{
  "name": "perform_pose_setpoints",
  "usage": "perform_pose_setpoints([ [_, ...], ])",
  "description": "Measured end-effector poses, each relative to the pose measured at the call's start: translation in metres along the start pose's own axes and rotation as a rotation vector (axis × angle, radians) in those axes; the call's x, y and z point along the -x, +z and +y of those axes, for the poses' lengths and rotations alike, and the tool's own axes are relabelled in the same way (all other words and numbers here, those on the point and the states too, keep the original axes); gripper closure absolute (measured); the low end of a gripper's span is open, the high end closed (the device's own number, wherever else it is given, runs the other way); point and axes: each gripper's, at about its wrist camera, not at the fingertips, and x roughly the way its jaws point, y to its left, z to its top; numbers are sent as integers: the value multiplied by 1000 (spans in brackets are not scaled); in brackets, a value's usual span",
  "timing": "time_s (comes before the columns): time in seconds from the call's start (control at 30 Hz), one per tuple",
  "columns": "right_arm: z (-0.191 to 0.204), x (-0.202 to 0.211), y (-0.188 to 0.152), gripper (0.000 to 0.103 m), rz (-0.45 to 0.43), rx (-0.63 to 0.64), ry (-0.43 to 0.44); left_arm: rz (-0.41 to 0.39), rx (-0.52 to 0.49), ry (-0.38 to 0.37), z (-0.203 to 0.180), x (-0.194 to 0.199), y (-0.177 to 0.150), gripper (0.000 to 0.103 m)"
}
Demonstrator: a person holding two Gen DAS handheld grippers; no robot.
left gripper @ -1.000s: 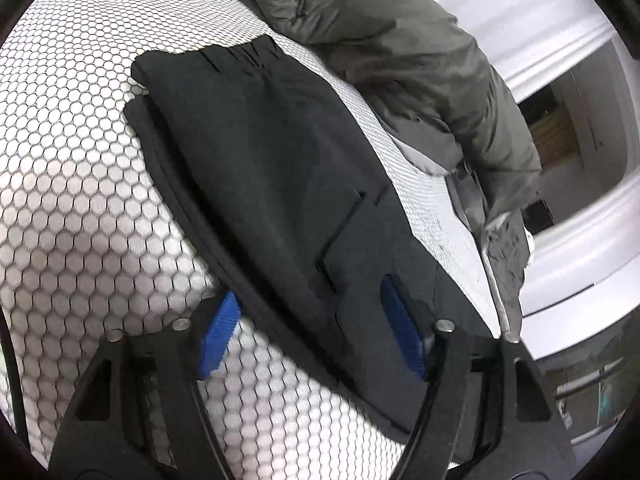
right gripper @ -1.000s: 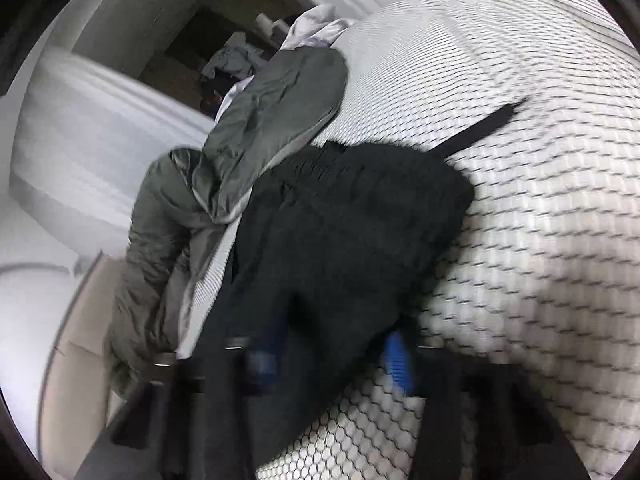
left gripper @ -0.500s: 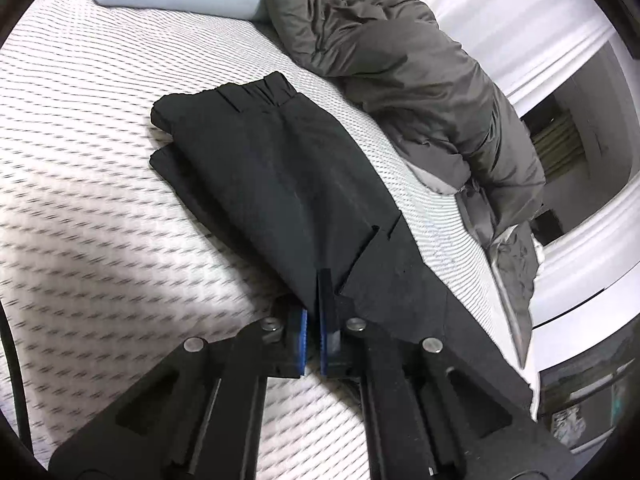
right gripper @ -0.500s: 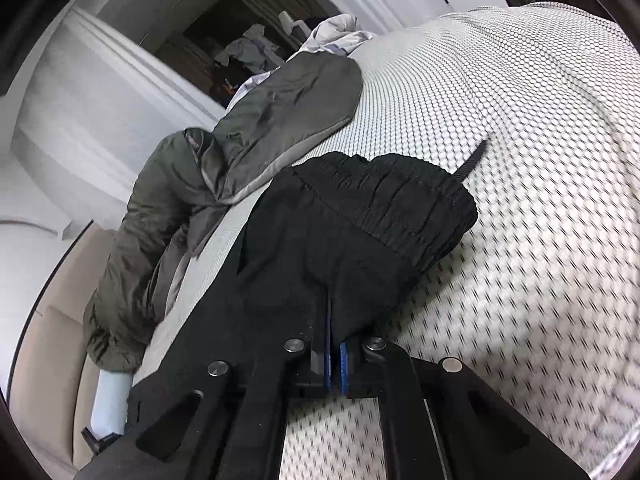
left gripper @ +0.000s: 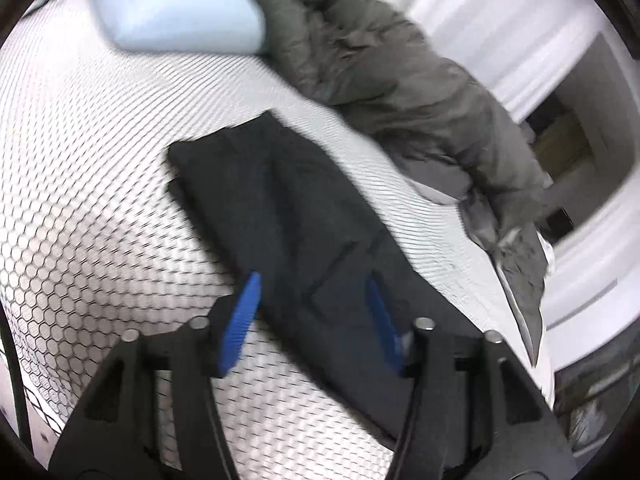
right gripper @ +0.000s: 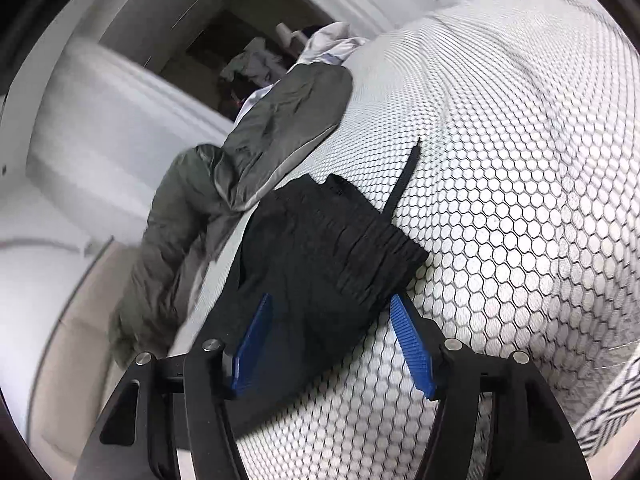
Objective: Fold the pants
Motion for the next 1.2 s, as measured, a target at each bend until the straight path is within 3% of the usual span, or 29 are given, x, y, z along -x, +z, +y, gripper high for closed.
perform_pose_setpoints([
  [0.07,-6,-10,1,42,17,-42,-13,2,-74,-24,-20,4,-6,34],
  [0.13,-9,-19,3,69,19,-63,-56,9,-126,-56,-39,6,-14,32],
  [0.23,-2,-14,1,92,-4,-26,-42,42,-155,-124,-66,3,-28,30],
  [0.33,14,5,-12,95,0,32,-72,89,-198,-155,-92,-2,-48,30],
  [0.43,17,13,-19,94,15,59,-119,126,-329,-192,-130,-6,-76,29],
  [0.57,7,21,-20,81,39,97,-156,195,-415,-238,-170,-14,-117,28],
  [0.7,21,62,-10,55,-54,157,-184,283,-562,-308,-219,-19,-169,24],
  [0.8,48,65,9,51,-56,262,-161,328,-671,-408,-253,-18,-216,21],
  [0.87,75,48,23,35,-14,383,-186,378,-766,-456,-273,-21,-253,21],
  [0.9,84,41,28,21,7,422,-179,399,-800,-453,-280,-24,-266,21],
  [0.93,94,27,37,16,41,458,-151,436,-847,-454,-287,-26,-282,21],
  [1.0,104,0,54,16,99,470,-132,478,-931,-449,-297,-27,-305,20],
  [1.1,113,-54,80,16,194,506,-184,463,-1047,-408,-303,-23,-330,17],
  [1.2,107,-103,103,17,259,505,-270,475,-1044,-422,-307,-23,-336,16],
])
